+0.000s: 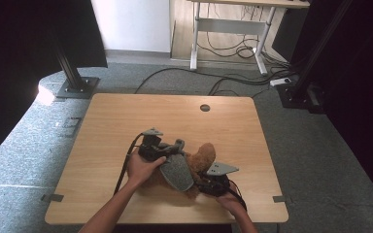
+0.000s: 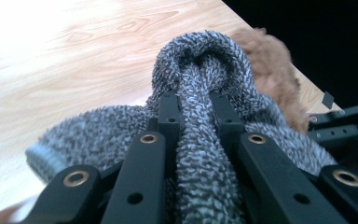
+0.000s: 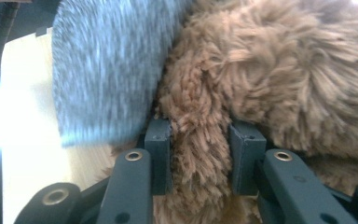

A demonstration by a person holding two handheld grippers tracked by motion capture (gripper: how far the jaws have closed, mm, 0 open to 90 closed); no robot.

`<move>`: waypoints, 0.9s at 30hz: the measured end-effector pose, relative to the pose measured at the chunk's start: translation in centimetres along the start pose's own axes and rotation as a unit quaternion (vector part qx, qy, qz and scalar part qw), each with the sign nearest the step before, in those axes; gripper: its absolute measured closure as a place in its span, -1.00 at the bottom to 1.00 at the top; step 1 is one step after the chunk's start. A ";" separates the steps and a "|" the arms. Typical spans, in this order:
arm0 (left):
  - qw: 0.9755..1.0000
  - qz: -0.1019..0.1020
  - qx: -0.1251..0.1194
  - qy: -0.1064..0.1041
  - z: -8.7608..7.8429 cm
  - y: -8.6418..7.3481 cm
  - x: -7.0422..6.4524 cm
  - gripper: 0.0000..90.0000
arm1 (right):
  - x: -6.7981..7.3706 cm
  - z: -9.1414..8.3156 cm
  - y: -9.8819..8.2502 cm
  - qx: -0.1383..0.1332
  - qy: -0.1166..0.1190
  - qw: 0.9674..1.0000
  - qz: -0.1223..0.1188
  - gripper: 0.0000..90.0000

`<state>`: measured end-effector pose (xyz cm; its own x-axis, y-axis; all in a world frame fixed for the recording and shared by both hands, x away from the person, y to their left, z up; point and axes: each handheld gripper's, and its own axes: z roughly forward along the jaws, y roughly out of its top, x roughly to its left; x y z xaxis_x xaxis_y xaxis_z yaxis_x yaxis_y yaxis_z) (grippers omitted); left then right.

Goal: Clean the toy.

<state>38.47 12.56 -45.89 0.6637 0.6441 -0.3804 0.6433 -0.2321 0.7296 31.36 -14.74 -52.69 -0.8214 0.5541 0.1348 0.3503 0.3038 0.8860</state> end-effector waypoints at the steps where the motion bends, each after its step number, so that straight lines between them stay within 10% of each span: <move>1: 1.000 -0.010 -0.006 -0.010 -0.6 -0.5 0.4 0.72 | 0.1 0.0 -0.1 0.002 0.001 1.000 -0.001 0.43; 16: 0.995 -0.067 -0.063 -0.025 -8.5 -5.7 3.5 0.71 | 0.3 -0.3 -0.8 0.013 -0.007 1.000 0.003 0.42; 27: 0.993 -0.065 -0.084 -0.052 -7.8 -8.1 2.6 0.73 | 0.3 -0.2 -1.0 0.025 -0.002 1.000 0.010 0.34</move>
<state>31.98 21.86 -48.36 0.6207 0.5797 -0.5279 0.6589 -0.0207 0.7520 30.71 -15.05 -53.46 -0.8120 0.5639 0.1505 0.3888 0.3303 0.8601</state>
